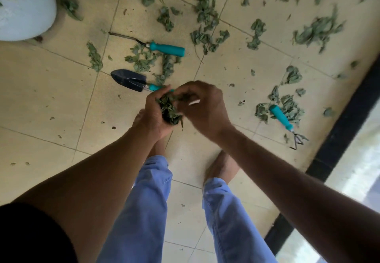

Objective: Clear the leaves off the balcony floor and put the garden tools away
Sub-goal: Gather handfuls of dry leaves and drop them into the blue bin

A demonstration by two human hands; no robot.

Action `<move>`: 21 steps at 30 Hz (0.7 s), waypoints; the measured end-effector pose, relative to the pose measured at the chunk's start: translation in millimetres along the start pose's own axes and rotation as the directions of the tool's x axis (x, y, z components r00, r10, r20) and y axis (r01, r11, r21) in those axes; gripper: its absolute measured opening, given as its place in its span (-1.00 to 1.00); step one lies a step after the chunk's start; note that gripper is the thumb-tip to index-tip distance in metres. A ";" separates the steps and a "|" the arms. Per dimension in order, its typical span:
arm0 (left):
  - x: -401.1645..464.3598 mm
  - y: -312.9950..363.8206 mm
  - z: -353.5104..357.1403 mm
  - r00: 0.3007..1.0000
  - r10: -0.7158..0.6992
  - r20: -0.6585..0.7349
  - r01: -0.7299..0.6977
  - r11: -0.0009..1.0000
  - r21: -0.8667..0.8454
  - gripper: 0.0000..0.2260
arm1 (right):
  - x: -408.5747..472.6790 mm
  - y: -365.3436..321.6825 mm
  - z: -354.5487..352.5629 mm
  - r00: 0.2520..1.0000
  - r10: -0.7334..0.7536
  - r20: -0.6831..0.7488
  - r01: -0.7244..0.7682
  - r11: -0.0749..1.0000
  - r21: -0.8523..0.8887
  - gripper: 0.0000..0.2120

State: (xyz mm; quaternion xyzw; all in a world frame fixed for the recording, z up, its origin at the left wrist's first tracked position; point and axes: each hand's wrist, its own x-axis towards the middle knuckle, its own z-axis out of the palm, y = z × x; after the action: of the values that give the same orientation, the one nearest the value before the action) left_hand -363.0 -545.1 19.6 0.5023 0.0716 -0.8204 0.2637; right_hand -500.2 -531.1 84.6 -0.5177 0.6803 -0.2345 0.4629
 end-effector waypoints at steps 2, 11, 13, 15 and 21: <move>-2.6 -6.3 7.0 1.000 -0.022 -0.018 0.021 0.999 -0.031 -0.72 | -17.0 -7.6 6.6 0.997 -0.070 -0.033 0.068 0.996 -0.065 -0.77; -10.8 -15.2 18.6 0.996 -0.031 -0.080 0.024 0.996 -0.090 -0.67 | -28.2 17.5 39.3 0.980 -0.194 -0.032 0.152 0.850 -0.504 -0.81; -12.2 -11.1 15.9 0.995 -0.020 -0.101 0.013 0.998 -0.069 -0.66 | -26.3 19.3 44.2 0.976 -0.218 0.025 0.195 0.809 -0.555 -0.75; -12.2 -4.8 10.6 0.992 0.000 -0.125 -0.005 0.999 -0.038 -0.66 | -23.8 17.4 49.0 0.972 -0.222 0.072 0.221 0.781 -0.583 -0.76; -4.2 16.8 -3.3 0.987 0.030 -0.161 -0.039 0.998 -0.057 -0.72 | -19.6 1.7 57.7 0.958 -0.272 0.092 0.275 0.775 -0.569 -0.64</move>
State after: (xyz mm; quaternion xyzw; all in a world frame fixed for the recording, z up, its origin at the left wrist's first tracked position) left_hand -350.4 -556.7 24.1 0.5595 0.1082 -0.7703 0.2861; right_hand -450.0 -503.2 64.1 -0.7269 0.6357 -0.0811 0.2469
